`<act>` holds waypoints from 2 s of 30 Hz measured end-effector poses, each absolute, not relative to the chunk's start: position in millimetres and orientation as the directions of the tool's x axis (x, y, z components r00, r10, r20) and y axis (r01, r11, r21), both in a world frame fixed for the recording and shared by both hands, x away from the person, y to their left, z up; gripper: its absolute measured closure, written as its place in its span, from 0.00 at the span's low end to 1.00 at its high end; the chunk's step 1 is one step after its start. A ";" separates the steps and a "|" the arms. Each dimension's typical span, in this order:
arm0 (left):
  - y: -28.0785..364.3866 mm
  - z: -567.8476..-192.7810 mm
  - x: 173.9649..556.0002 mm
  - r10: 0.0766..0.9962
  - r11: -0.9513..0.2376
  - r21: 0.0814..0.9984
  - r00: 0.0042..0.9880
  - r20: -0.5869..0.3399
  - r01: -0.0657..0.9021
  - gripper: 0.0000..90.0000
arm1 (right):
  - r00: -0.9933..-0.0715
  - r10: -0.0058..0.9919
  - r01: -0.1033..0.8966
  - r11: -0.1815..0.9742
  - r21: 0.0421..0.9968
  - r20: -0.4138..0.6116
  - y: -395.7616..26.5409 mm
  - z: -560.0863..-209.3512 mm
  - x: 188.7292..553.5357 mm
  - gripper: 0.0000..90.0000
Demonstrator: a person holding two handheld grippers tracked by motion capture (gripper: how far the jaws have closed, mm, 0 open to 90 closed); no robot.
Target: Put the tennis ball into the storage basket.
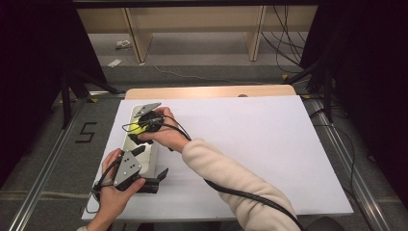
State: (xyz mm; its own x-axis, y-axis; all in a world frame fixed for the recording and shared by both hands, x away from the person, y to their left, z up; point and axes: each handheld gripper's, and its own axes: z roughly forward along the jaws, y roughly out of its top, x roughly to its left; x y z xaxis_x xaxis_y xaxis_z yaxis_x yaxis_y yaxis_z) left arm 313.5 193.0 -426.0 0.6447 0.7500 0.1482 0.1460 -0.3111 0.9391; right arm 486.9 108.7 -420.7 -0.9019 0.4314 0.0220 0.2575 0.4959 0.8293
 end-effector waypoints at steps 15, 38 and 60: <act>193.0 -426.1 313.5 0.750 -0.312 0.939 0.645 0.149 0.145 0.00 | -0.889 0.457 0.267 0.466 0.843 0.029 107.0 -416.2 488.5 0.23; 192.6 -426.4 313.5 0.750 -0.312 0.939 0.644 0.150 0.145 0.00 | -0.880 0.475 0.260 0.451 0.854 0.018 80.9 -404.2 488.3 0.23; 193.6 -426.2 313.3 0.755 -0.310 0.939 0.638 0.150 0.147 0.00 | -0.853 0.520 0.290 0.420 0.860 0.033 40.4 -398.1 490.1 0.23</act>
